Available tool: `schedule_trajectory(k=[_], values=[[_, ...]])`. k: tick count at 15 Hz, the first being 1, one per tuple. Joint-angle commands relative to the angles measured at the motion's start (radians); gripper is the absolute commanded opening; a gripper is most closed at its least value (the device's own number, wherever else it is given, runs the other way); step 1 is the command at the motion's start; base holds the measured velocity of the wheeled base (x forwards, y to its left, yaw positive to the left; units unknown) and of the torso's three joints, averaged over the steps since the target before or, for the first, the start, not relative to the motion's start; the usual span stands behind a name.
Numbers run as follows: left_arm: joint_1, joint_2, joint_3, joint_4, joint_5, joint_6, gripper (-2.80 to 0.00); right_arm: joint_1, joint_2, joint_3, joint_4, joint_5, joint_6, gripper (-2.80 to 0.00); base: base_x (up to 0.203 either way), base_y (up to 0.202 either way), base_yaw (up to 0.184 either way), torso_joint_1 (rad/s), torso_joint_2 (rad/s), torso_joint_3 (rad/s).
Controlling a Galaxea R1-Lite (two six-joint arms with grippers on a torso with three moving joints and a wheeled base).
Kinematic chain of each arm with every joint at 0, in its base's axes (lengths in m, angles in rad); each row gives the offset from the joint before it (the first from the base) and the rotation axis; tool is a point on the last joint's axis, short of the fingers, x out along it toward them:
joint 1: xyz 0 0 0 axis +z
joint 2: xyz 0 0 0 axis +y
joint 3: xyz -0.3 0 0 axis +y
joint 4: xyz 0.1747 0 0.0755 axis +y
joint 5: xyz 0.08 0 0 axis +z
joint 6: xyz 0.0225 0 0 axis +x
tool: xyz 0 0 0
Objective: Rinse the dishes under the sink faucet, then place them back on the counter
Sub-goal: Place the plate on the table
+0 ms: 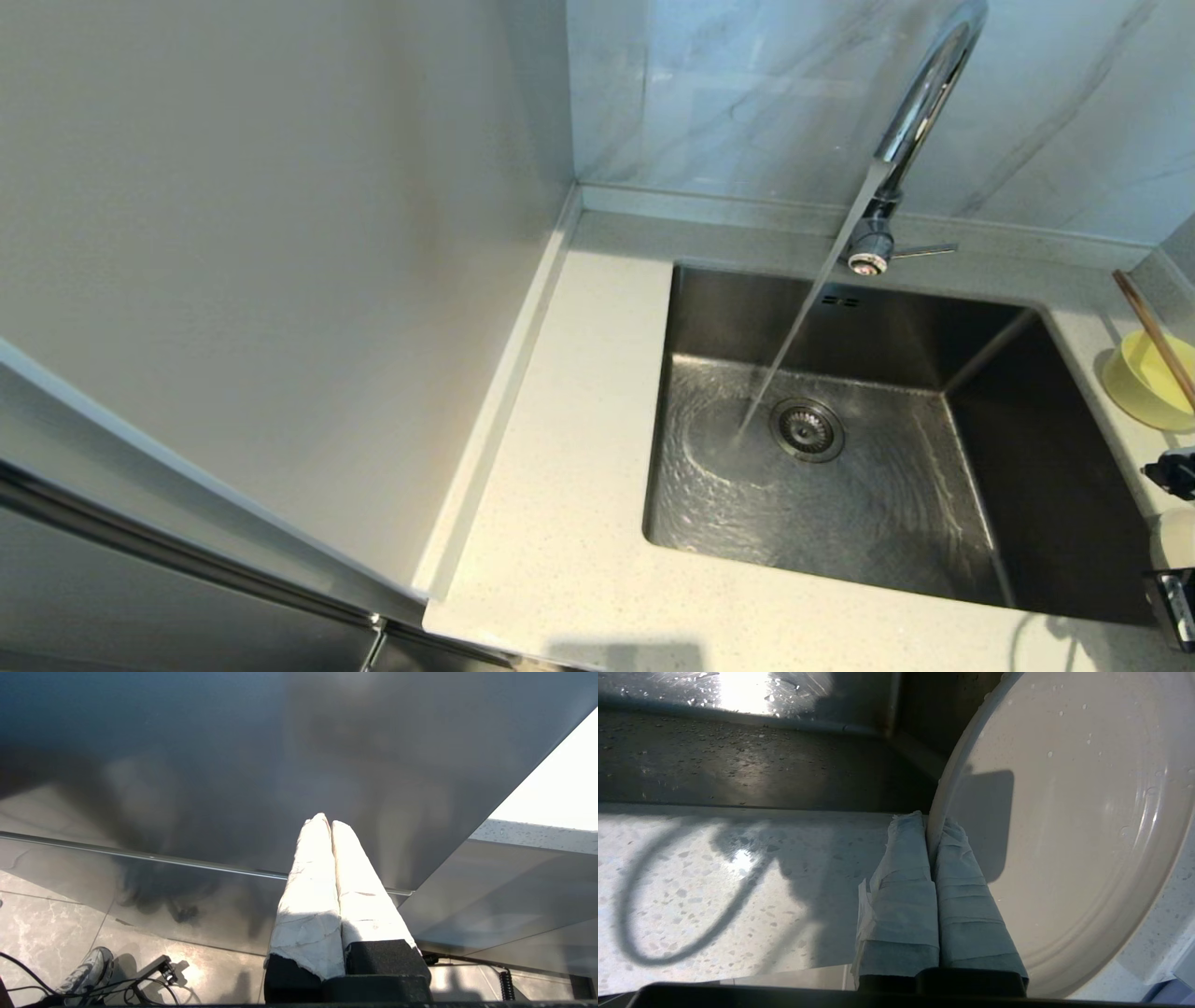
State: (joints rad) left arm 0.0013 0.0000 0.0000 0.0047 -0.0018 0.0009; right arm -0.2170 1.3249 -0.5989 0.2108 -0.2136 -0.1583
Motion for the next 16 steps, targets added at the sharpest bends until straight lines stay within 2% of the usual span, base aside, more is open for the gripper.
schedule_trajectory(k=[1, 9, 10, 16], values=[[0.0, 0.0, 0.0, 0.0, 0.0, -0.001, -2.8, -0.013, 0.023, -0.001, 0.0, -0.001, -0.003, -2.8, 0.0, 0.0, 0.0, 0.0, 0.0, 0.0], [0.0, 0.0, 0.0, 0.0, 0.0, -0.001, -2.8, -0.073, 0.073, -0.032, -0.037, -0.003, -0.012, -2.8, 0.0, 0.0, 0.0, 0.0, 0.0, 0.0], [0.0, 0.0, 0.0, 0.0, 0.0, 0.001, -2.8, -0.076, 0.073, -0.035, -0.037, -0.003, -0.017, 0.0, 0.0, 0.0, 0.0, 0.0, 0.0, 0.0], [0.0, 0.0, 0.0, 0.0, 0.0, -0.001, -2.8, -0.077, 0.028, -0.04, -0.036, -0.003, -0.024, 0.0, 0.0, 0.0, 0.0, 0.0, 0.0, 0.0]])
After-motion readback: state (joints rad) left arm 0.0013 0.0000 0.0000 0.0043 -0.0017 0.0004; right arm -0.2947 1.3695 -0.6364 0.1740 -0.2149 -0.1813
